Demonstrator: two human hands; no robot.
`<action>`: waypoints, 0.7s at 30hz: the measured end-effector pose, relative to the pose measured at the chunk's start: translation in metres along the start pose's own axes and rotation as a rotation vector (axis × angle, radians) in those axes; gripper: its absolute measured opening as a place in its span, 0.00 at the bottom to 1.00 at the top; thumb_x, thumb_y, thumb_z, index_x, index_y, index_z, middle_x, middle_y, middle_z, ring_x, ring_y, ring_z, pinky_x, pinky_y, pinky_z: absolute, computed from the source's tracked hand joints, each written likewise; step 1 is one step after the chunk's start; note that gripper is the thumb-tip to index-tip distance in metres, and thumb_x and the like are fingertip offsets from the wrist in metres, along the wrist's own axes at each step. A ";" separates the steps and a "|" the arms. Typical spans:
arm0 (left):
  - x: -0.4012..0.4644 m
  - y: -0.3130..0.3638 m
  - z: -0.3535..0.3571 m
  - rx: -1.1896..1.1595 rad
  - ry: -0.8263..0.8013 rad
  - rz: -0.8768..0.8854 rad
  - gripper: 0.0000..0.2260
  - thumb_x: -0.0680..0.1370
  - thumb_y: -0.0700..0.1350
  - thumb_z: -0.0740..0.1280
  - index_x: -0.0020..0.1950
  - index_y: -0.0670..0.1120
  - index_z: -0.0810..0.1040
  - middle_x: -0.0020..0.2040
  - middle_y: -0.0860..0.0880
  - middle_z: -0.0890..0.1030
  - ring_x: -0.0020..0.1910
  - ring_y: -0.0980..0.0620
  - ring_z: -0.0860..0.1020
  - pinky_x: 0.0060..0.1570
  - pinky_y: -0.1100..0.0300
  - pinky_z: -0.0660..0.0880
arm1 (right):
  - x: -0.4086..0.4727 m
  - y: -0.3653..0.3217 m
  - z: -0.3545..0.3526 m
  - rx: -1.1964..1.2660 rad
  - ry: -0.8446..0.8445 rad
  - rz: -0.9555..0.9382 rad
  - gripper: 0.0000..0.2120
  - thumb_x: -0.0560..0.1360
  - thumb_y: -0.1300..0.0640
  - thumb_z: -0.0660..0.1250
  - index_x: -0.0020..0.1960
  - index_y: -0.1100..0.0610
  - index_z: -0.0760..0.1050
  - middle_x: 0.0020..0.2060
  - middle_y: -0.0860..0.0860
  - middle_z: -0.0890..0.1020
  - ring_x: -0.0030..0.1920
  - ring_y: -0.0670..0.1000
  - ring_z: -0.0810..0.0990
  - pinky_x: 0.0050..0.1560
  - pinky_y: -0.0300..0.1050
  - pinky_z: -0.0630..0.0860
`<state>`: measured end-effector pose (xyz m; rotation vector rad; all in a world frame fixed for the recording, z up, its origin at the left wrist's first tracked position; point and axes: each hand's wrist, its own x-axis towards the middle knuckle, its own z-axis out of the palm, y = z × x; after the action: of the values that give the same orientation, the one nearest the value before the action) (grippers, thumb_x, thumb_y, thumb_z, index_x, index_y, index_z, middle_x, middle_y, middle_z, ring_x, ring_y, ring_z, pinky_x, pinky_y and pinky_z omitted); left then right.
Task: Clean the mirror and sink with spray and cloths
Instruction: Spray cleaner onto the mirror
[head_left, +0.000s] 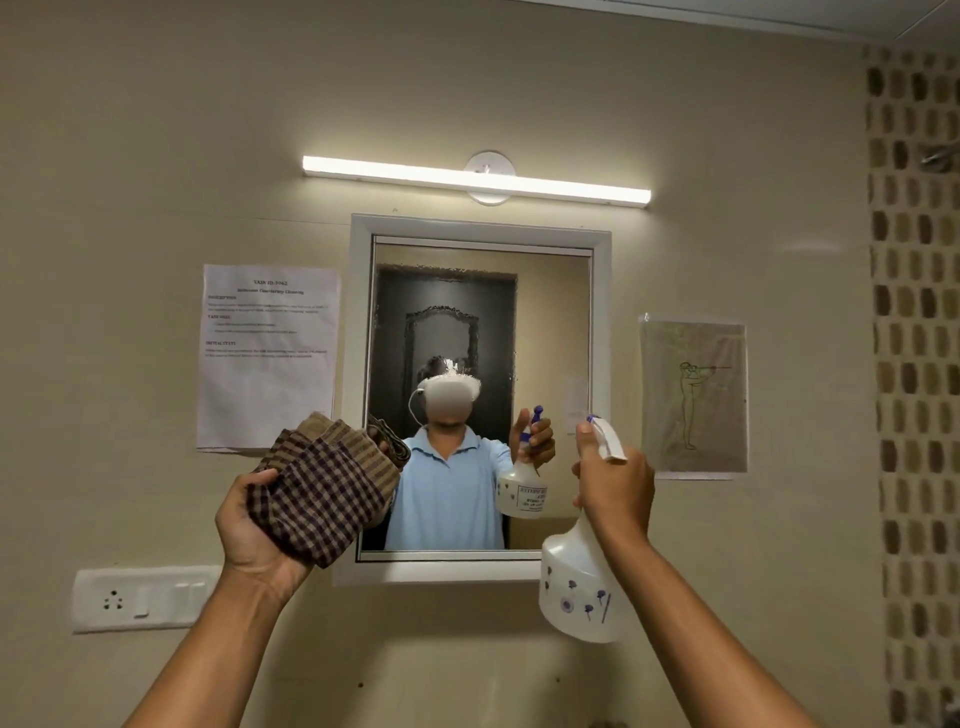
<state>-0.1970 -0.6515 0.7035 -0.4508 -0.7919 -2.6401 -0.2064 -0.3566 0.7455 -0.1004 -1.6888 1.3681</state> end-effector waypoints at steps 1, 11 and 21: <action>0.000 0.001 -0.002 0.002 0.003 -0.002 0.16 0.77 0.49 0.56 0.49 0.48 0.83 0.49 0.47 0.85 0.53 0.44 0.79 0.54 0.46 0.76 | -0.006 0.001 0.005 0.000 -0.019 -0.004 0.14 0.77 0.40 0.62 0.37 0.47 0.72 0.35 0.51 0.81 0.35 0.52 0.82 0.37 0.54 0.83; -0.010 0.032 -0.025 -0.012 0.023 0.018 0.22 0.77 0.49 0.55 0.66 0.46 0.78 0.59 0.45 0.83 0.57 0.43 0.80 0.57 0.46 0.78 | -0.084 -0.024 0.085 0.073 -0.261 -0.175 0.16 0.78 0.40 0.61 0.46 0.51 0.80 0.34 0.47 0.80 0.37 0.49 0.80 0.37 0.45 0.79; -0.014 0.050 -0.042 0.025 0.043 0.047 0.24 0.76 0.50 0.55 0.70 0.45 0.75 0.63 0.44 0.81 0.60 0.43 0.80 0.59 0.45 0.77 | -0.116 -0.008 0.102 -0.006 -0.365 -0.186 0.17 0.79 0.42 0.60 0.45 0.53 0.79 0.34 0.48 0.80 0.36 0.48 0.80 0.37 0.46 0.80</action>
<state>-0.1724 -0.7114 0.6880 -0.4002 -0.7897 -2.5846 -0.2070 -0.5007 0.6883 0.3135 -1.9460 1.2958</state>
